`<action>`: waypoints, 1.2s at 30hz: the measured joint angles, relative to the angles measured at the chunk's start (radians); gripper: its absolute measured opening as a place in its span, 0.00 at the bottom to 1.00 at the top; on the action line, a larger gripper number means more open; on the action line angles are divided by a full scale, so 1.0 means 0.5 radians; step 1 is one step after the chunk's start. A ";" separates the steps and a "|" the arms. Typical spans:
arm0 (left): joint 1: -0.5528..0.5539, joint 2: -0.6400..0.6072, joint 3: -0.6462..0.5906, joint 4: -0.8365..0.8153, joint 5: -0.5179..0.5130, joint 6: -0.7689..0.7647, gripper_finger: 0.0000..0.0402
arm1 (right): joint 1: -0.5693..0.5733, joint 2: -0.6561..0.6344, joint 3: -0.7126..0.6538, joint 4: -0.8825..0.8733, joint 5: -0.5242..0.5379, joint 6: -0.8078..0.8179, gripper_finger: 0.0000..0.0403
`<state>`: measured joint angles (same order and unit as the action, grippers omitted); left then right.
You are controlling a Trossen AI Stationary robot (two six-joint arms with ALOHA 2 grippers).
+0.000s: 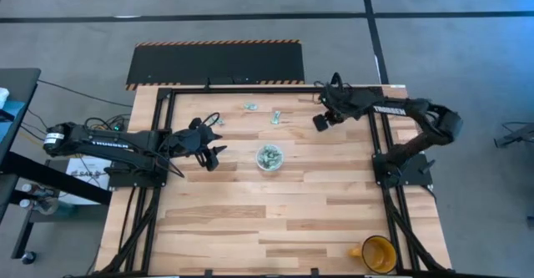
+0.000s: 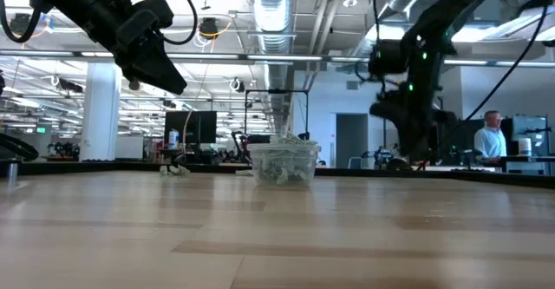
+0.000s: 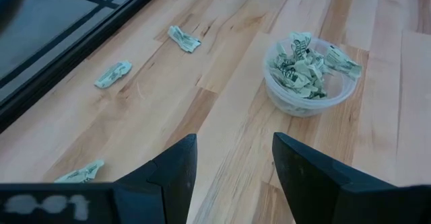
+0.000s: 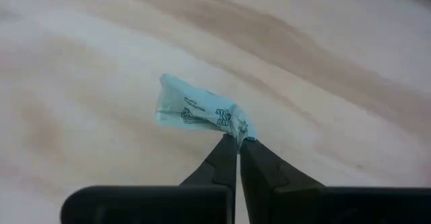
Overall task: Pick and place Stevia / Truvia into bins
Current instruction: Put the green stevia packet into the transparent container
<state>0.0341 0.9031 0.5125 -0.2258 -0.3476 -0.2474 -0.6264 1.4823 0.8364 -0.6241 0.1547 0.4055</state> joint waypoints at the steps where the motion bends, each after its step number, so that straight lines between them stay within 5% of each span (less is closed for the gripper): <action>1: 0.000 0.000 0.000 0.005 -0.005 0.000 0.46 | 0.067 -0.049 0.000 0.019 -0.018 -0.059 0.00; 8: 0.000 0.000 0.001 0.020 -0.016 0.002 0.46 | 0.630 -0.301 0.002 0.370 -0.058 -0.148 0.00; 16: 0.000 0.000 0.001 0.018 -0.015 0.000 0.46 | 1.106 -0.235 0.009 1.021 -0.050 -0.154 0.00; 36: -0.002 0.001 0.001 -0.006 -0.009 -0.051 0.46 | 1.265 0.244 0.120 1.251 0.008 -0.184 0.01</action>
<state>0.0334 0.9035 0.5129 -0.2287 -0.3520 -0.2729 0.0063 1.6042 0.8964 0.0015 0.1589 0.3133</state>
